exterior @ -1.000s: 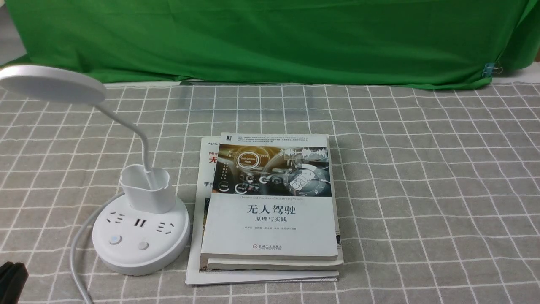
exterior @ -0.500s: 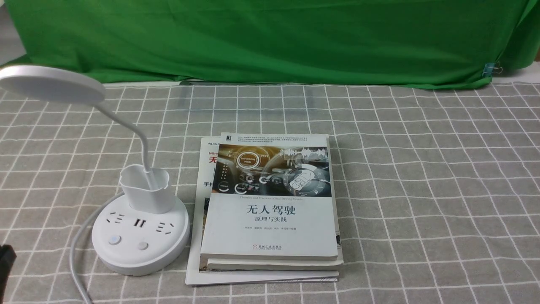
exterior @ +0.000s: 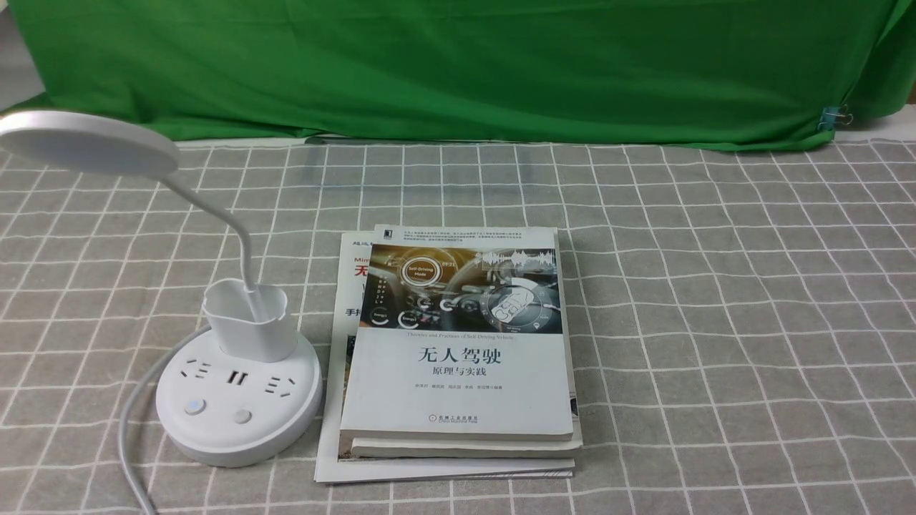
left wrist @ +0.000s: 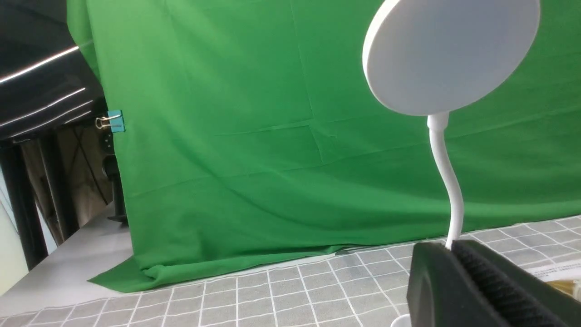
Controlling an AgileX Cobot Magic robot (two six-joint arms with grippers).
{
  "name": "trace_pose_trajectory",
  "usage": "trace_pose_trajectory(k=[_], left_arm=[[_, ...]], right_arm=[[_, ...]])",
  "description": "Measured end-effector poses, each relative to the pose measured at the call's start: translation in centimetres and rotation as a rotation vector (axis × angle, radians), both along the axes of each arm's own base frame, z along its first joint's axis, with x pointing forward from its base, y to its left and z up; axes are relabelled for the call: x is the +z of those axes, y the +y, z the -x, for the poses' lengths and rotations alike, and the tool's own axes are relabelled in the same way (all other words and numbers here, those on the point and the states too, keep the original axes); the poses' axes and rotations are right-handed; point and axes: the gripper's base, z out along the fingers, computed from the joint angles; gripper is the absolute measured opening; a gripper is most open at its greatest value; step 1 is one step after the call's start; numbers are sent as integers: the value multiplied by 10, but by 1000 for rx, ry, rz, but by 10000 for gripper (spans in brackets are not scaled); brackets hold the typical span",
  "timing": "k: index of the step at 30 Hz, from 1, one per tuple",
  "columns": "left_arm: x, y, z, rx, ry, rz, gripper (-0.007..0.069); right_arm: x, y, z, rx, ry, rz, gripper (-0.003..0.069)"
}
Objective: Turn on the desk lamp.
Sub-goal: Use the left arm to press the button switch on the lamp holder
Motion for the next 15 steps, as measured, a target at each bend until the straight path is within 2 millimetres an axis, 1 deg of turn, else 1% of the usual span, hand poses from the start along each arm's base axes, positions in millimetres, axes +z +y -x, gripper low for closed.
trace_pose_trajectory(k=[2, 3, 4, 6, 8, 9, 11, 12, 13, 15], left_arm=[[1, 0, 0, -3, -8, 14, 18], [3, 0, 1, -12, -25, 62, 18], [7, 1, 2, -32, -73, 162, 18], [13, 1, 3, -60, -125, 267, 18], [17, 2, 4, -84, -105, 369, 18], [20, 1, 4, -82, -65, 381, 18], [37, 1, 5, -80, -19, 383, 18], [50, 1, 5, -72, 40, 372, 18], [56, 1, 6, -73, 36, 371, 18], [80, 0, 1, -58, 135, 355, 18]], right_arm=[[0, 0, 0, 0, 0, 0, 245], [0, 0, 0, 0, 0, 0, 245], [0, 0, 0, 0, 0, 0, 245], [0, 0, 0, 0, 0, 0, 245], [0, 0, 0, 0, 0, 0, 245], [0, 0, 0, 0, 0, 0, 245], [0, 0, 0, 0, 0, 0, 245], [0, 0, 0, 0, 0, 0, 245], [0, 0, 0, 0, 0, 0, 245], [0, 0, 0, 0, 0, 0, 245]])
